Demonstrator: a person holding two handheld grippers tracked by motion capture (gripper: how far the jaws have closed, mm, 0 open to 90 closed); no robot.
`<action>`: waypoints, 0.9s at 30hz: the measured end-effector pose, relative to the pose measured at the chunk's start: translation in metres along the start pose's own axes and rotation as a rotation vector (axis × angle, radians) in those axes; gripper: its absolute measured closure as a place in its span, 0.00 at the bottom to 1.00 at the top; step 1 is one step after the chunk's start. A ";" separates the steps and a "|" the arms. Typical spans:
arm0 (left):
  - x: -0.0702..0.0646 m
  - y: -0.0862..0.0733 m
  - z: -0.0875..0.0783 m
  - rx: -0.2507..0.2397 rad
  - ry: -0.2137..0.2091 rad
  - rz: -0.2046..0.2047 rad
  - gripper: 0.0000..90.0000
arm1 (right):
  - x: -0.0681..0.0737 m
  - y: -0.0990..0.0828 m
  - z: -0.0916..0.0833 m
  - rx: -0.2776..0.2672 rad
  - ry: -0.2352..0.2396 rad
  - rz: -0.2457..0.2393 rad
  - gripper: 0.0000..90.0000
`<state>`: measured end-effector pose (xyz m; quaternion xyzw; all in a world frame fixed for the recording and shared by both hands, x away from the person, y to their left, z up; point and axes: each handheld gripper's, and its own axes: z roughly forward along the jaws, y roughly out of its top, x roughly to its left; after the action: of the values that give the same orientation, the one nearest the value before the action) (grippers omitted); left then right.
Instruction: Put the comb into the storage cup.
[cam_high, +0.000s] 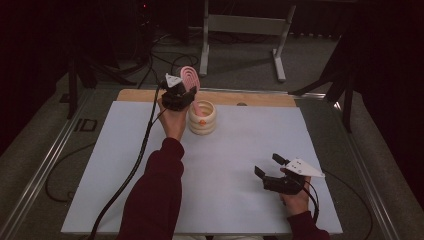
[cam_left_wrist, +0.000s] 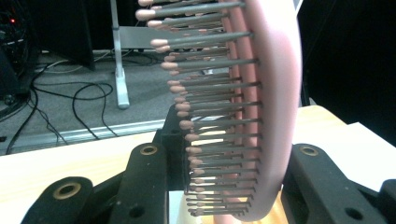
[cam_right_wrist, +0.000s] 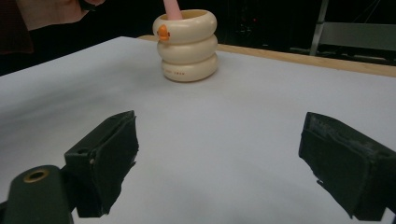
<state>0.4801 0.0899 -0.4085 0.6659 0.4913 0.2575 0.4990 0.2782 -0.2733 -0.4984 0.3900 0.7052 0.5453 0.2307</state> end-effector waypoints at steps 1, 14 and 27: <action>0.000 -0.001 0.000 0.003 0.001 0.001 0.71 | 0.000 0.000 0.000 0.000 0.000 0.000 0.13; -0.004 -0.004 0.003 -0.001 -0.014 -0.017 0.71 | 0.001 0.000 0.000 0.000 0.001 -0.003 0.13; -0.009 -0.010 0.009 0.012 -0.029 -0.020 0.71 | 0.001 0.000 0.000 0.002 0.002 -0.002 0.13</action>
<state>0.4800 0.0779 -0.4200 0.6677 0.4922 0.2398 0.5044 0.2777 -0.2727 -0.4983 0.3889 0.7062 0.5450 0.2302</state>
